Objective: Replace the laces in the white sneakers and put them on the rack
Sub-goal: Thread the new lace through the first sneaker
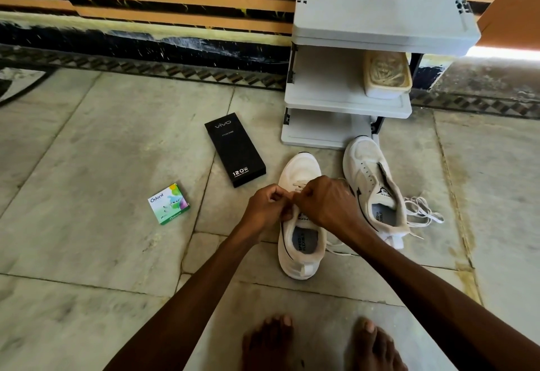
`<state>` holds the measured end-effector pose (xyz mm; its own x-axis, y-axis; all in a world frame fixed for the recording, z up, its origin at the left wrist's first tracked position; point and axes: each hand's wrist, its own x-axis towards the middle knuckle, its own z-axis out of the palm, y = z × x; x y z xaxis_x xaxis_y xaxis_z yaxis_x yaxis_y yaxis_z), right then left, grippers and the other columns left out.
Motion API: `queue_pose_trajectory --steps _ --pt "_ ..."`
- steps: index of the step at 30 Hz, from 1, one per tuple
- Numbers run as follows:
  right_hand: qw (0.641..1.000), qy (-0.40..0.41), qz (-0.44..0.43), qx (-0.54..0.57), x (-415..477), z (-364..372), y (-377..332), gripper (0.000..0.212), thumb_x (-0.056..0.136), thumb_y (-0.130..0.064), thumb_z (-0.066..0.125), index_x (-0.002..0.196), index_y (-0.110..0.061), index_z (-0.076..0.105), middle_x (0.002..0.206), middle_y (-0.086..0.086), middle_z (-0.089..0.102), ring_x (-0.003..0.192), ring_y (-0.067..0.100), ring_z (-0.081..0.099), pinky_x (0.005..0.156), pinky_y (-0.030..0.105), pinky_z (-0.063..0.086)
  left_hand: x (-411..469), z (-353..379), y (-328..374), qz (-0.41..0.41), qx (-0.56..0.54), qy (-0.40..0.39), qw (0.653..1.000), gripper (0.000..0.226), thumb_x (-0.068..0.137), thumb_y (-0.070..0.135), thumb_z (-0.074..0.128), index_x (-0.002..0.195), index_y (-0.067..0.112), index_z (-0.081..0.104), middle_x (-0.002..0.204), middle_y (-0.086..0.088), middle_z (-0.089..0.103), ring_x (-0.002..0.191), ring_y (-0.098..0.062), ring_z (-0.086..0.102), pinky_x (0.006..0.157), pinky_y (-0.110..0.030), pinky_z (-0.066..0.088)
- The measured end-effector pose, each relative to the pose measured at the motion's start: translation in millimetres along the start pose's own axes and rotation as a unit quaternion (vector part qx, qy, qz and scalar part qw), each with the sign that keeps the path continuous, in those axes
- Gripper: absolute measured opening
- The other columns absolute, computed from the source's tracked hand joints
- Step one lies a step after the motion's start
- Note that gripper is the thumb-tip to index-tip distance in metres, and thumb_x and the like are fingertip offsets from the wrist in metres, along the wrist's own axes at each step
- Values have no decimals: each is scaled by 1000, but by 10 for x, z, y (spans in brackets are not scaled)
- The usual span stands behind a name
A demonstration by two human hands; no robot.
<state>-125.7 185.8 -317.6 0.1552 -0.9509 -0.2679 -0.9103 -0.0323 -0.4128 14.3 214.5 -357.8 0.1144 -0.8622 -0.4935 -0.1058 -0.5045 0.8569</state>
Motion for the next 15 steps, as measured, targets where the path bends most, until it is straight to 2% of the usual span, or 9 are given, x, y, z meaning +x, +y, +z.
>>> queue_pose_trajectory --steps 2,5,9,13,15 --pt "999 -45 13 -5 -2 43 18 45 82 -61 64 89 -17 70 79 2 65 70 18 63 58 25 43 -7 -15 -13 -19 -33 2 999 10 95 10 58 90 11 67 88 -5 68 77 -15 67 65 -22 56" --pt "998 -56 17 5 -11 92 48 43 79 -57 68 98 -18 71 87 1 67 76 17 65 60 25 45 -16 10 -16 -14 -38 58 998 6 94 9 61 93 7 66 85 -6 67 71 -12 67 58 -19 54" --pt "998 -47 33 41 -18 103 58 36 73 -48 75 91 -16 72 85 3 70 75 18 66 59 25 47 63 21 -73 18 30 165 986 5 94 7 59 90 8 61 84 -7 66 58 -8 66 52 -18 54" --pt "995 -48 40 75 -19 125 67 25 73 -40 78 81 -16 73 78 3 70 70 18 67 63 30 56 130 -95 -79 29 30 262 964 7 96 10 58 93 17 57 95 -8 67 75 -14 69 65 -25 58" --pt "993 -48 39 96 -19 135 74 20 74 -35 78 77 -16 75 75 3 70 66 16 67 64 32 59 133 -143 44 32 -20 252 967 6 97 12 56 96 17 56 100 -8 67 86 -17 69 75 -30 59"
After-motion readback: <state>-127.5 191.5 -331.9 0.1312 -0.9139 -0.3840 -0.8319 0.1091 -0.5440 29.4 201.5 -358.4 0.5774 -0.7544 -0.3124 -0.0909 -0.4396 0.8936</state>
